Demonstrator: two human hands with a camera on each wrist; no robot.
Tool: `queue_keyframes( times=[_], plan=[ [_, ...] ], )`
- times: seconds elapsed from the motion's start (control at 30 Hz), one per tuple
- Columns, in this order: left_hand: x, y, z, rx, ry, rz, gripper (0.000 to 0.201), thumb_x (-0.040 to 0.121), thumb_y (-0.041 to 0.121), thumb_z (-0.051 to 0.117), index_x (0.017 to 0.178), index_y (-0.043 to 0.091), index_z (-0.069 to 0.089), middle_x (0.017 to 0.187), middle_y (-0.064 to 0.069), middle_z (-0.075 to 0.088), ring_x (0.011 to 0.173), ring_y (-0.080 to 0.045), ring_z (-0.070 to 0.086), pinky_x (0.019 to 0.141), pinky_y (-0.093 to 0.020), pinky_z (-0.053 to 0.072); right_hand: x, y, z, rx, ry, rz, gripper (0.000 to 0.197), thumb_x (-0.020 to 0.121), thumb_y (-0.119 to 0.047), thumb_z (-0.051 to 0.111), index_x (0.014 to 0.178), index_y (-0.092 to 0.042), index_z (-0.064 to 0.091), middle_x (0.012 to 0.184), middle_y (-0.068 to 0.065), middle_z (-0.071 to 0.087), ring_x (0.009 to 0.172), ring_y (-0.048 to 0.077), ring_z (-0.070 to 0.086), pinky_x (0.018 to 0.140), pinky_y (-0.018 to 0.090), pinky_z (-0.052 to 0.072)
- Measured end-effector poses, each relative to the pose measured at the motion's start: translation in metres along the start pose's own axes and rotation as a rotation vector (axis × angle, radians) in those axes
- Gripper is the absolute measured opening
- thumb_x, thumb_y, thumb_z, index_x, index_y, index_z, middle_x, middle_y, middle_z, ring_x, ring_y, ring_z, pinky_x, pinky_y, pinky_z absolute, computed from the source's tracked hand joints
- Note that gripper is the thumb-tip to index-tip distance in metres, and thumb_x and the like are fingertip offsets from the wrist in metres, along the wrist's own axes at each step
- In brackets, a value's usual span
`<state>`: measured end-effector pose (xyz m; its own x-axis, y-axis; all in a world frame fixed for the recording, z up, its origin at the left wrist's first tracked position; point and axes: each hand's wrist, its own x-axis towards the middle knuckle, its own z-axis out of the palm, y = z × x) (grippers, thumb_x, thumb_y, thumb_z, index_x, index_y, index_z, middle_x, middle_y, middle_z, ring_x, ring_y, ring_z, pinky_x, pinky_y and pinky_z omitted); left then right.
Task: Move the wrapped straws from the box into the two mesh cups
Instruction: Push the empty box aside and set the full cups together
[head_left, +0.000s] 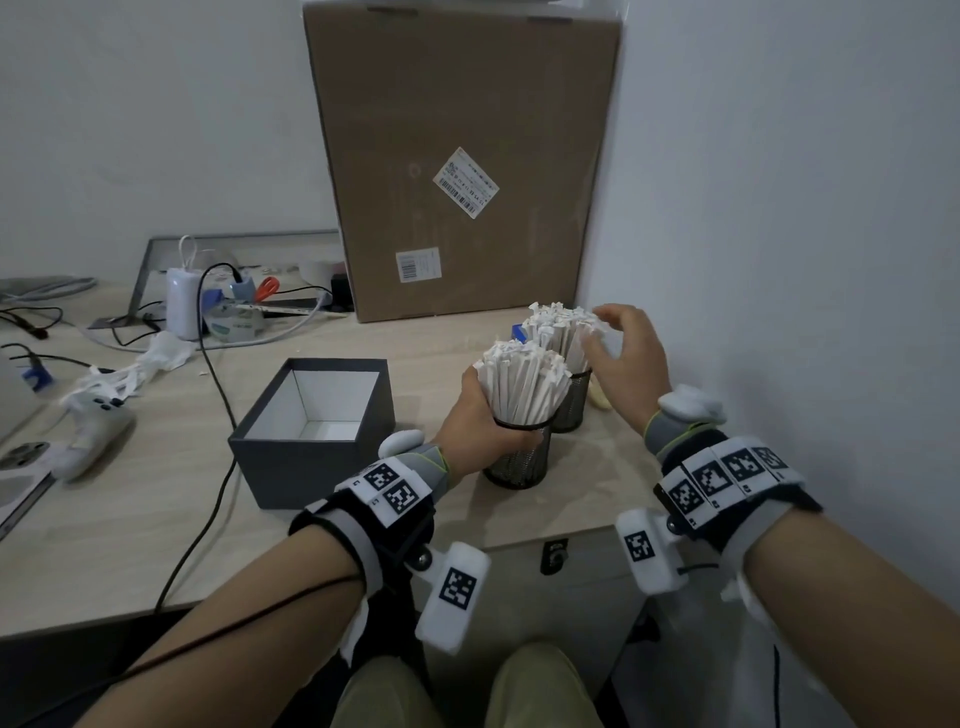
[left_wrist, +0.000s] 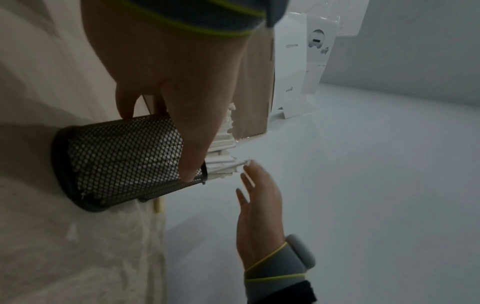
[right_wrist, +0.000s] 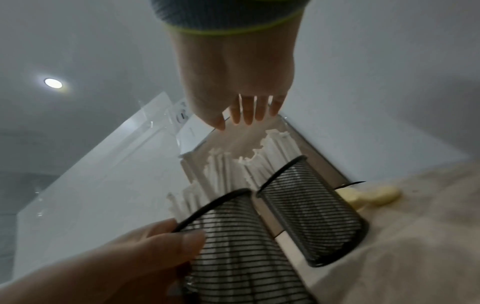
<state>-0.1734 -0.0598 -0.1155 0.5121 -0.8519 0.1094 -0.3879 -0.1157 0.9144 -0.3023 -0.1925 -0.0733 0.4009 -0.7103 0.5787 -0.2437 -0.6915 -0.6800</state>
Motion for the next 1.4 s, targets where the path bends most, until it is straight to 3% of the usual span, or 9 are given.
queue_keyframes(
  times=[0.17, 0.23, 0.4, 0.7, 0.83, 0.97, 1.07, 1.2, 1.4],
  plan=[
    [0.008, -0.002, -0.013, -0.081, 0.131, -0.021, 0.092, 0.065, 0.019, 0.085, 0.135, 0.013, 0.027, 0.123, 0.002, 0.050, 0.115, -0.015, 0.051, 0.092, -0.031, 0.048, 0.017, 0.031, 0.010, -0.151, -0.312, 0.314, 0.098, 0.069, -0.031, 0.082, 0.145, -0.008, 0.023, 0.145, 0.013, 0.038, 0.133, 0.030, 0.039, 0.109, 0.040, 0.035],
    [0.012, 0.000, -0.020, -0.078, 0.156, -0.028, 0.094, 0.064, 0.018, 0.085, 0.137, 0.013, 0.026, 0.123, 0.002, 0.050, 0.114, -0.015, 0.051, 0.092, -0.030, 0.047, 0.024, 0.035, 0.020, -0.148, -0.373, 0.354, 0.106, 0.063, -0.036, 0.086, 0.143, -0.010, 0.022, 0.142, 0.013, 0.043, 0.130, 0.032, 0.043, 0.107, 0.044, 0.038],
    [0.019, 0.001, -0.033, -0.028, 0.178, -0.035, 0.094, 0.064, 0.019, 0.086, 0.138, 0.012, 0.028, 0.120, 0.005, 0.048, 0.112, -0.014, 0.049, 0.091, -0.027, 0.044, 0.034, 0.034, 0.042, -0.127, -0.361, 0.446, 0.109, 0.057, -0.037, 0.089, 0.138, -0.007, 0.022, 0.138, 0.015, 0.047, 0.125, 0.035, 0.048, 0.103, 0.047, 0.042],
    [0.058, 0.011, -0.059, -0.085, 0.217, -0.015, 0.093, 0.061, 0.017, 0.087, 0.136, 0.015, 0.032, 0.126, 0.000, 0.054, 0.114, -0.017, 0.054, 0.088, -0.030, 0.048, 0.047, 0.029, 0.045, -0.071, -0.330, 0.382, 0.095, 0.060, -0.035, 0.086, 0.134, -0.011, 0.032, 0.128, 0.008, 0.054, 0.116, 0.029, 0.054, 0.098, 0.043, 0.047],
    [0.108, 0.025, -0.082, -0.133, 0.224, 0.003, 0.089, 0.063, 0.014, 0.086, 0.134, 0.014, 0.031, 0.123, 0.000, 0.053, 0.114, -0.018, 0.053, 0.088, -0.030, 0.046, 0.092, 0.023, 0.049, 0.069, -0.312, 0.378, 0.096, 0.058, -0.032, 0.088, 0.135, -0.013, 0.033, 0.128, 0.004, 0.054, 0.116, 0.024, 0.054, 0.100, 0.044, 0.047],
    [0.161, 0.024, -0.092, -0.106, 0.245, -0.006, 0.090, 0.061, 0.015, 0.087, 0.133, 0.013, 0.032, 0.126, -0.004, 0.053, 0.116, -0.021, 0.053, 0.098, -0.037, 0.047, 0.141, 0.026, 0.063, 0.153, -0.310, 0.397, 0.103, 0.046, -0.037, 0.091, 0.130, -0.015, 0.037, 0.122, 0.001, 0.058, 0.111, 0.020, 0.058, 0.098, 0.043, 0.050],
    [0.209, 0.010, -0.092, -0.080, 0.269, -0.039, 0.089, 0.060, 0.019, 0.088, 0.130, 0.012, 0.033, 0.127, -0.005, 0.053, 0.117, -0.023, 0.053, 0.099, -0.039, 0.048, 0.179, 0.041, 0.086, 0.136, -0.269, 0.413, 0.098, 0.056, -0.028, 0.090, 0.134, -0.011, 0.031, 0.127, 0.004, 0.053, 0.117, 0.023, 0.054, 0.101, 0.042, 0.047],
    [0.264, -0.006, -0.081, -0.053, 0.292, -0.013, 0.083, 0.063, 0.016, 0.086, 0.129, 0.011, 0.037, 0.124, -0.005, 0.053, 0.115, -0.020, 0.052, 0.096, -0.036, 0.046, 0.217, 0.067, 0.115, 0.054, -0.253, 0.412, 0.103, 0.063, -0.029, 0.087, 0.141, -0.009, 0.023, 0.138, 0.009, 0.047, 0.124, 0.027, 0.049, 0.105, 0.041, 0.042],
    [0.336, -0.030, -0.053, 0.012, 0.310, 0.018, 0.087, 0.063, 0.021, 0.086, 0.133, 0.009, 0.035, 0.129, -0.005, 0.053, 0.119, -0.021, 0.051, 0.095, -0.033, 0.044, 0.259, 0.108, 0.144, -0.066, -0.261, 0.371, 0.103, 0.067, -0.028, 0.085, 0.143, -0.009, 0.018, 0.141, 0.011, 0.044, 0.127, 0.031, 0.046, 0.104, 0.039, 0.040]
  ],
)
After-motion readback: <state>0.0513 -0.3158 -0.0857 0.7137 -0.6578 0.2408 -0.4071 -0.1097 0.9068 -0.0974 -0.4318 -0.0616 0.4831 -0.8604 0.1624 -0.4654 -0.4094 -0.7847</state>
